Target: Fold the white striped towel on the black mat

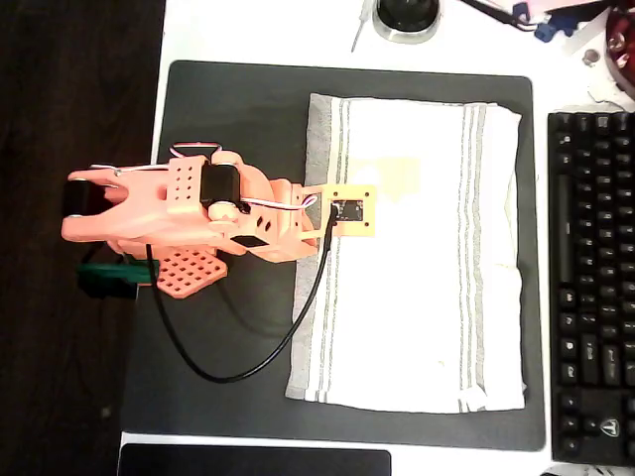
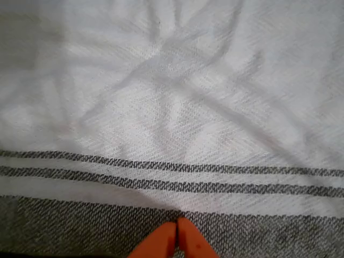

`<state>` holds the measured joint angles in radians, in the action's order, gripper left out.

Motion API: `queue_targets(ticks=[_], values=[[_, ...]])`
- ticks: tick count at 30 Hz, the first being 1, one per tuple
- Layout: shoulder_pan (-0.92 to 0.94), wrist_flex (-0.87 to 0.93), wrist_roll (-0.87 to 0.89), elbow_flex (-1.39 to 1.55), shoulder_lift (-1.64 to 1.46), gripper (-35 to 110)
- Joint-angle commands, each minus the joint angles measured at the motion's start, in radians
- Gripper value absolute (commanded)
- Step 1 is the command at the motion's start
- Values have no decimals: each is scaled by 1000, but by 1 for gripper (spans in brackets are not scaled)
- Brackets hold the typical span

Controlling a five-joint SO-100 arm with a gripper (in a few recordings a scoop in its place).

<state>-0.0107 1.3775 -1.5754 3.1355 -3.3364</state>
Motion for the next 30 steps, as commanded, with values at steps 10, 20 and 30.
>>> queue_targets(ticks=[10,20,30], values=[[-20,12,14,21,-25,0],[-167,-83,100,-218,236,0],[-402,-245,356,-707,857,0]])
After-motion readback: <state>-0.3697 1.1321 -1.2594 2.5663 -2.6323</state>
